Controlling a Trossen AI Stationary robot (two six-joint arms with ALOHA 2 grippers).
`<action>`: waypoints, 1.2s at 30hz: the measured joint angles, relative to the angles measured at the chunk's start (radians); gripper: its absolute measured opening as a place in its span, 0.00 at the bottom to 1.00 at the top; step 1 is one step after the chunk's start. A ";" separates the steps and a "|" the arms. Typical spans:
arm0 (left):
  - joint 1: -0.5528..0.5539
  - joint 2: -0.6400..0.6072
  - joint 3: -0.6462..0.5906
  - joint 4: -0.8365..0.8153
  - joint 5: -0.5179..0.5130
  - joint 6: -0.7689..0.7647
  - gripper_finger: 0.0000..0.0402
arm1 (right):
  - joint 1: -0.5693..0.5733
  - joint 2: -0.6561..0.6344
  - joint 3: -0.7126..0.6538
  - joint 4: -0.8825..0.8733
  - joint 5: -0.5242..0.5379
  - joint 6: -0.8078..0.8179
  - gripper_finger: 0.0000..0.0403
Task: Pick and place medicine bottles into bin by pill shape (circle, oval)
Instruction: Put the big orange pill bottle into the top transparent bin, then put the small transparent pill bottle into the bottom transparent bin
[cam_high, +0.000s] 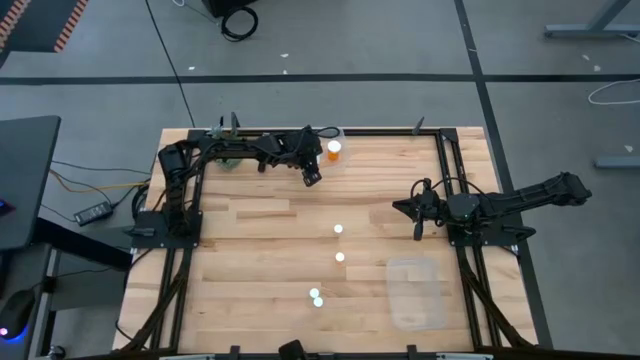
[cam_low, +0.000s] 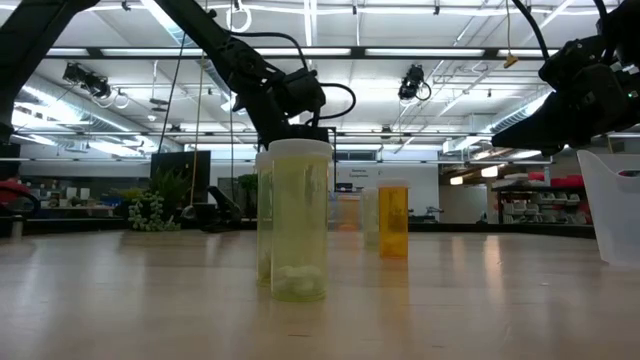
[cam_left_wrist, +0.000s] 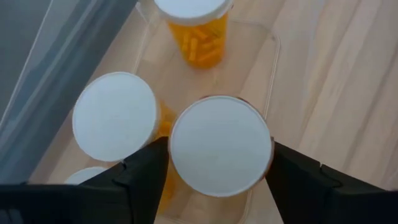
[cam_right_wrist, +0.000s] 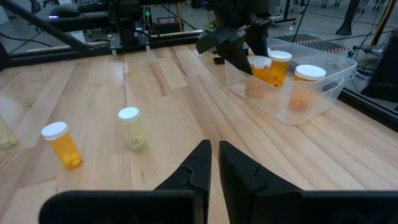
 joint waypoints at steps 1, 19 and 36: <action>0.000 0.000 0.000 0.000 0.000 0.000 0.67 | 0.000 0.000 0.000 0.000 0.000 0.000 0.09; -0.054 -0.004 0.202 -0.248 0.001 0.030 0.58 | 0.000 0.000 0.000 0.000 0.000 0.000 0.09; -0.241 -0.152 0.206 -0.309 -0.079 0.091 0.43 | 0.000 0.000 0.000 -0.002 0.000 0.000 0.09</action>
